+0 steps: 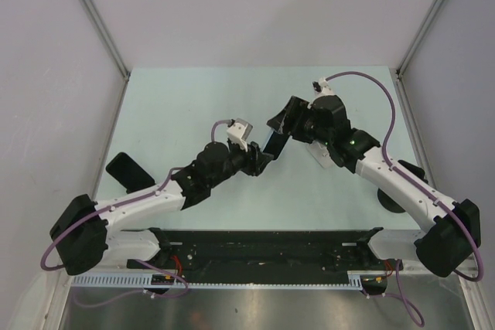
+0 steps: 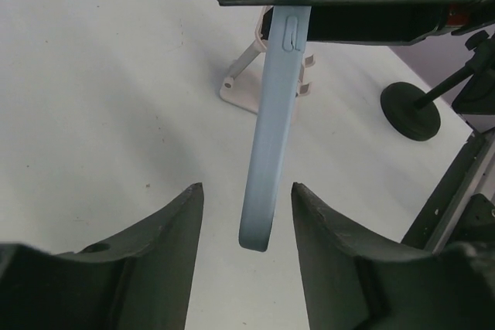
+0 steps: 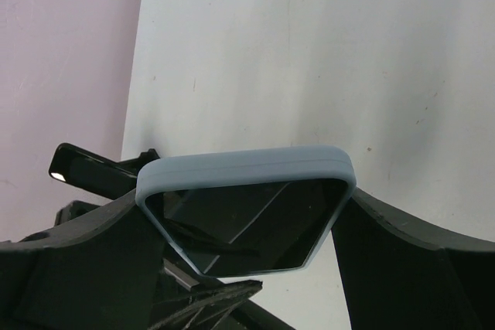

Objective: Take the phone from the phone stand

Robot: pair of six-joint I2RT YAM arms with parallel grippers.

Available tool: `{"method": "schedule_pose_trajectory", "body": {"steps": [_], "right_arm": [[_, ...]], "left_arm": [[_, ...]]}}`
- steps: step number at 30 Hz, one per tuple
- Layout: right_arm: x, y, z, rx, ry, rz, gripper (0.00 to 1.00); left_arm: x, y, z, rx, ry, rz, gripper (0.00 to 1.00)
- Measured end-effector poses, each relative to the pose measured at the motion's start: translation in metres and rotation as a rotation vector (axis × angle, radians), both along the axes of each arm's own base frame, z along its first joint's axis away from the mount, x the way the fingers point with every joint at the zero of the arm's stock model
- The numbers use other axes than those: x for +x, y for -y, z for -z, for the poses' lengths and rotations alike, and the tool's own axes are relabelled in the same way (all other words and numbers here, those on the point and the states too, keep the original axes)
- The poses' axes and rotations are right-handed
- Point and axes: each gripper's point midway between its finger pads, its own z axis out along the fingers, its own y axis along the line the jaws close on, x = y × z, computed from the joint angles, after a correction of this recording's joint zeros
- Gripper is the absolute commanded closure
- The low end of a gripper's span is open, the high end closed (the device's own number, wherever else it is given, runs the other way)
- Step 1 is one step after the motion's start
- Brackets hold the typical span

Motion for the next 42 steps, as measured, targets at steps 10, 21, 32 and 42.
{"method": "schedule_pose_trajectory", "body": {"steps": [10, 21, 32, 42], "right_arm": [[0.003, -0.003, -0.002, 0.022, 0.023, -0.01, 0.6], [-0.001, 0.016, -0.02, -0.03, 0.125, -0.01, 0.0], [-0.017, 0.072, -0.049, -0.175, 0.276, 0.086, 0.0], [-0.041, 0.102, -0.04, -0.27, 0.304, 0.108, 0.0]], "left_arm": [[-0.004, 0.008, 0.0, -0.011, -0.004, 0.025, 1.0], [0.012, -0.014, 0.015, 0.018, -0.033, -0.069, 1.0], [0.078, -0.093, 0.035, 0.047, -0.135, -0.336, 1.0], [0.16, -0.149, 0.059, 0.085, -0.277, -0.488, 1.0]]}}
